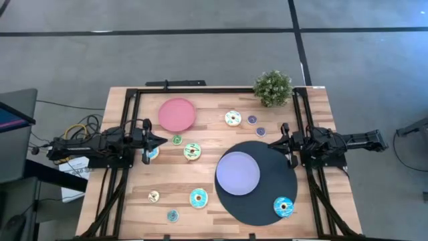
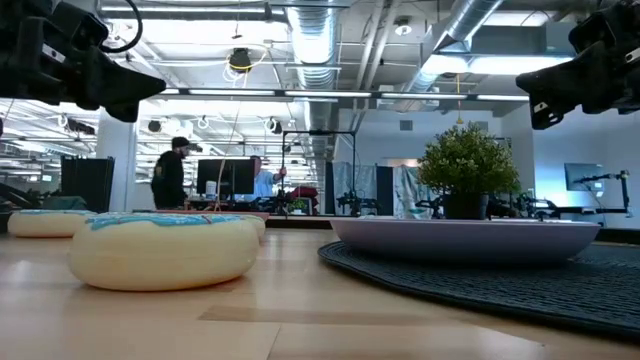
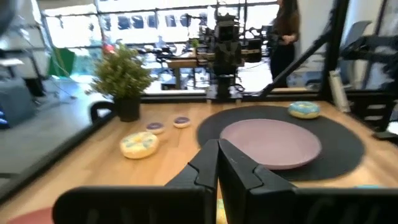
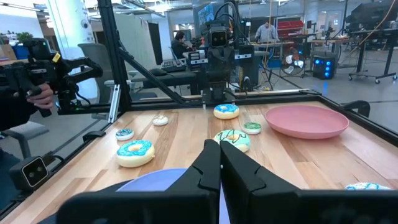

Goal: Pick & Place donuts
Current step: Put the big green donut on the pink plate

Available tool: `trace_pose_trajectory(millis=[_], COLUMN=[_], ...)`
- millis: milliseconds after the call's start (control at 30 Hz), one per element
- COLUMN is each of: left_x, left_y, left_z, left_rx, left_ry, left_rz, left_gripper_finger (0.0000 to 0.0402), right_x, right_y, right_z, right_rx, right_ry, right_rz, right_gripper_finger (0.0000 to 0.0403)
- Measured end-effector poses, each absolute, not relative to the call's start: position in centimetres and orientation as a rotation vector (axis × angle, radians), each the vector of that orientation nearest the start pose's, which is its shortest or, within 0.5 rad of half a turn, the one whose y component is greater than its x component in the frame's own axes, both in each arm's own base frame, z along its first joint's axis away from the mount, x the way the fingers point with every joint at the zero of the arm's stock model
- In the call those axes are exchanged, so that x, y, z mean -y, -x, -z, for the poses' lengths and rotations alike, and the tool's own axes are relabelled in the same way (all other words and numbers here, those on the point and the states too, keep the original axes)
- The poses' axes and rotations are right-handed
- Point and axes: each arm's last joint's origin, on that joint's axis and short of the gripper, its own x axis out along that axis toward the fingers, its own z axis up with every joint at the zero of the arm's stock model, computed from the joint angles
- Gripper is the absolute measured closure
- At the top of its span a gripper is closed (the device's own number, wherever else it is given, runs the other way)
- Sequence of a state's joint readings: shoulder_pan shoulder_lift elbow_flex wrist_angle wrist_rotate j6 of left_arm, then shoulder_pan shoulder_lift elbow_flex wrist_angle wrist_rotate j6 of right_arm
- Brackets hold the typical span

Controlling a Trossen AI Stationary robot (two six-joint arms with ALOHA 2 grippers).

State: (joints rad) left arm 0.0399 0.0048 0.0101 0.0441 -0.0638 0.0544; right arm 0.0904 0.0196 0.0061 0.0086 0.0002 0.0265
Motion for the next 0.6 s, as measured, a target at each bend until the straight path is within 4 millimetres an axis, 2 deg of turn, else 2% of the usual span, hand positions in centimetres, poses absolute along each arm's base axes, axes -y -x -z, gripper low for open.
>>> trace_pose_trajectory(millis=[600], left_x=[-0.80], left_y=[-9.75], left_z=[-17.55], left_rx=[0.082], left_ry=[-0.140], left_rz=[-0.189], left_gripper_finger=[0.0402], right_x=[-0.89], right_y=[-9.81], right_z=[-16.50], right_rx=[-0.006], right_ry=[-0.026], right_rz=[-0.090], right_gripper_finger=[0.0403])
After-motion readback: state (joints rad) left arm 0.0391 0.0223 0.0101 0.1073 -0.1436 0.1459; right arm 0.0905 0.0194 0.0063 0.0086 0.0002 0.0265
